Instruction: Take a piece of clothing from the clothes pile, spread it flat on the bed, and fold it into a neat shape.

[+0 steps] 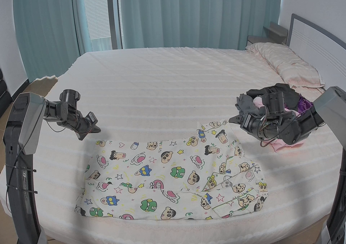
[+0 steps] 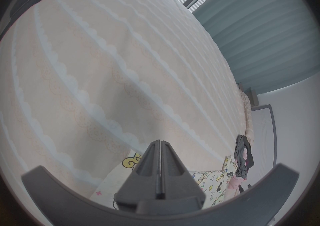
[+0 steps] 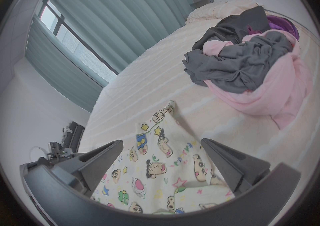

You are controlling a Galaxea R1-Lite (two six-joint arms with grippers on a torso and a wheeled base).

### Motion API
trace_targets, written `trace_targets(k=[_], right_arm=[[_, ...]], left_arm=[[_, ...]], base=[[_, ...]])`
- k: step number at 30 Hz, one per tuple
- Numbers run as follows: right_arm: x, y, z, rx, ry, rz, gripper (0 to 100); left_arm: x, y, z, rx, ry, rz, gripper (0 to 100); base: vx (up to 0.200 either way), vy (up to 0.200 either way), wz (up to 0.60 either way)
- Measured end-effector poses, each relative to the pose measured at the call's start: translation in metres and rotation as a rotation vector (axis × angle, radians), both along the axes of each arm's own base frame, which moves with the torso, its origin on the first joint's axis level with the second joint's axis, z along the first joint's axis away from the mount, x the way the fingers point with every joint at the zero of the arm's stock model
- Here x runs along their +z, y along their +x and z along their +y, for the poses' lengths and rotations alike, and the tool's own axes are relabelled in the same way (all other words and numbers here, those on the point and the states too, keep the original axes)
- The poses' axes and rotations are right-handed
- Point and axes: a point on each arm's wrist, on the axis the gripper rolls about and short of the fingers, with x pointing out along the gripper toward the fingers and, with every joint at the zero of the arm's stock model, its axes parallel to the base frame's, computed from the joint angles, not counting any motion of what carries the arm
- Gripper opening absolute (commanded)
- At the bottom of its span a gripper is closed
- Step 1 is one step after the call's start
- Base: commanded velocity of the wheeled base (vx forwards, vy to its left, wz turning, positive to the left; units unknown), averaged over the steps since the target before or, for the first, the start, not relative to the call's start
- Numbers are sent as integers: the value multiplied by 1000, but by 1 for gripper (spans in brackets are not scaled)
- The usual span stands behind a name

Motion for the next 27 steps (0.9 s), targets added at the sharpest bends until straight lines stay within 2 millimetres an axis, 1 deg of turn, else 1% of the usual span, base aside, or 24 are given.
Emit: trace_targets(k=[4,7,8,16,21,27], right_arm=[[-8,16,3,-5,-65,24,100],[-18,23,3,-11,-83,33,100],[-21,25,4,-11,-85,37,100],[-32,28,3,-13,-95,60,100],[-34,27,1,-13,-100,67,100],[-36,27,-1,-18,-101,73,100]], left_arm=[[8,-2,4,12,2,-13,0],[11,-3,7,17,3,-18,0],[10,-3,7,18,3,-16,100],[6,-4,8,-3,15,-13,100],[-8,-5,9,-64,36,-1,100],[-25,-14,11,-210,-18,-2,100]], base=[[0,0,0],[0,0,0],[0,0,0],[0,0,0],[0,0,0],[0,0,0]])
